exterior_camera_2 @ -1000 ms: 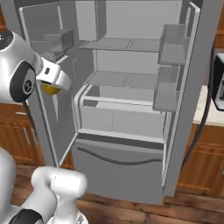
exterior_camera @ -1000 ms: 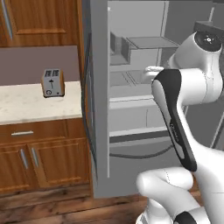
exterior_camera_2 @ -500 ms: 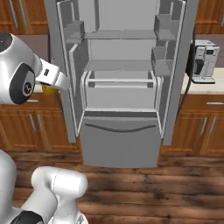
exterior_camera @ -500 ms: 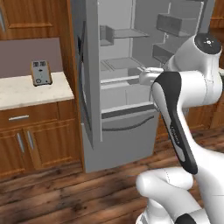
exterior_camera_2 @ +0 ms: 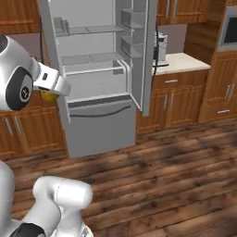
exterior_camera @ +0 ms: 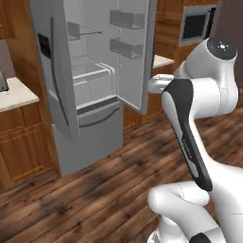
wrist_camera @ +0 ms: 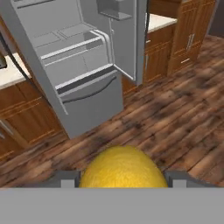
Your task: Grab the lemons from the fridge, place them in the blender, close the lid, and turn on the blender to create a marinade.
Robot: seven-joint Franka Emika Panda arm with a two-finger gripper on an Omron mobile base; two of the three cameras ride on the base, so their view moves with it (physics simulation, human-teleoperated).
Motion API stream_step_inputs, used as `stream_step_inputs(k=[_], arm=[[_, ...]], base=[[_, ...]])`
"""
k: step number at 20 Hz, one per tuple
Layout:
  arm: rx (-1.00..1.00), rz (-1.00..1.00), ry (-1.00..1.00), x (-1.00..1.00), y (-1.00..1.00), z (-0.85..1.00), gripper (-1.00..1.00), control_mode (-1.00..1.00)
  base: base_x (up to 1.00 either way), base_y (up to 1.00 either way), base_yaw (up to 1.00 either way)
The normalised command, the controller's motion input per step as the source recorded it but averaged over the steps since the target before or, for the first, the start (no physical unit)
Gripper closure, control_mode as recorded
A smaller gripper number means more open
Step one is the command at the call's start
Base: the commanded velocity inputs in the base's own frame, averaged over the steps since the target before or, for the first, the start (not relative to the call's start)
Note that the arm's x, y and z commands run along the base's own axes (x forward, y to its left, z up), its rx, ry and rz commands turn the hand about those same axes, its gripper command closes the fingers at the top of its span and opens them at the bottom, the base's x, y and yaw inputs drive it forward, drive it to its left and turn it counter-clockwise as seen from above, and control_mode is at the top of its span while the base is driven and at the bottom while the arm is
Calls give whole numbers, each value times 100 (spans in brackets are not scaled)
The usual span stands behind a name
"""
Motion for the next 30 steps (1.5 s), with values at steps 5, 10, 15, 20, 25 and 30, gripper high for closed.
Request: stream_step_inputs(k=[5,10,15,20,25,30], arm=[[0,0,0,0,0,0,100,100],[0,0,0,0,0,0,100,100],[0,0,0,0,0,0,100,100],[0,0,0,0,0,0,100,100],[0,0,0,0,0,0,100,100],[0,0,0,0,0,0,100,100]], base=[[-92,5,-76],[-72,-1,-80],[-10,-78,-74],[0,-100,-60],[0,-100,-49],[6,-100,-43]])
